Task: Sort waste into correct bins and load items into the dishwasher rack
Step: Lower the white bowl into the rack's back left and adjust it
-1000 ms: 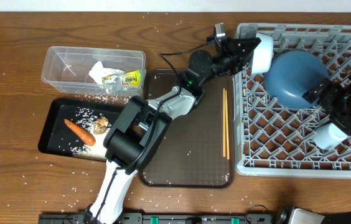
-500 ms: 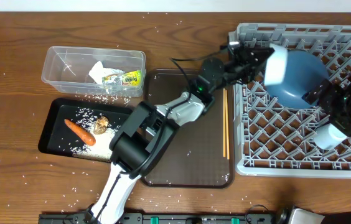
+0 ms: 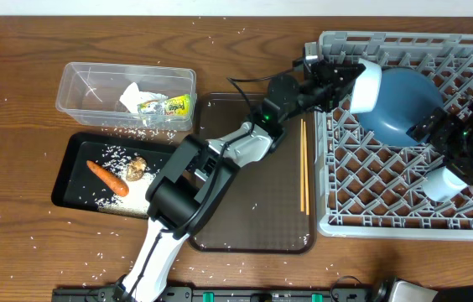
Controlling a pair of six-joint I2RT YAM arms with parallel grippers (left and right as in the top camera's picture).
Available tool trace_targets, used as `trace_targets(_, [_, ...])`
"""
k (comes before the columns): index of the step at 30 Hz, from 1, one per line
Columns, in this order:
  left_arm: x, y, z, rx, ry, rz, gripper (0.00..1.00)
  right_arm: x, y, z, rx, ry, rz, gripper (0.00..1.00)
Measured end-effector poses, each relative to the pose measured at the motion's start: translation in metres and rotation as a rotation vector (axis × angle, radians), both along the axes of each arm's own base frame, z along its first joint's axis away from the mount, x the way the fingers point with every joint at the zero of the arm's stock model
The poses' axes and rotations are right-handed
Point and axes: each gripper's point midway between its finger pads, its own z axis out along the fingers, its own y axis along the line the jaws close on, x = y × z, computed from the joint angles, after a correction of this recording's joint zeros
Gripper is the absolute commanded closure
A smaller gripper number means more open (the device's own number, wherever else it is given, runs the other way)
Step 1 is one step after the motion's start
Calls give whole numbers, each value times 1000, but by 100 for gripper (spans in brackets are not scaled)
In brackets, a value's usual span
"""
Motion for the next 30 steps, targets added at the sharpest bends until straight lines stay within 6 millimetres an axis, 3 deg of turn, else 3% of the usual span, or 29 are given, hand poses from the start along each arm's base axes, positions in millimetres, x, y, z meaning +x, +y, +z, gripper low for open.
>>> trace_targets(5, [-6, -9, -15, 6, 38, -23, 92, -1, 0, 0, 1, 3, 0, 1])
trace_targets(6, [-7, -10, -19, 9, 43, -25, 83, -1, 0, 0, 1, 3, 0, 1])
trace_targets(7, [-7, -11, -21, 10, 42, -26, 67, -1, 0, 0, 1, 3, 0, 1])
trace_targets(8, [-7, -11, -22, 12, 46, -27, 41, -1, 0, 0, 1, 3, 0, 1])
trace_targets(9, [-7, -11, -22, 9, 50, -28, 7, -1, 0, 0, 1, 3, 0, 1])
trace_targets(10, [-6, -11, -22, 5, 55, -27, 2, -1, 0, 0, 1, 3, 0, 1])
trace_targets(22, [9, 8, -7, -47, 19, 7, 2, -1, 0, 0, 1, 2, 0, 1])
trace_targets(30, [30, 30, -8, -44, 20, 56, 2, -1, 0, 0, 1, 3, 0, 1])
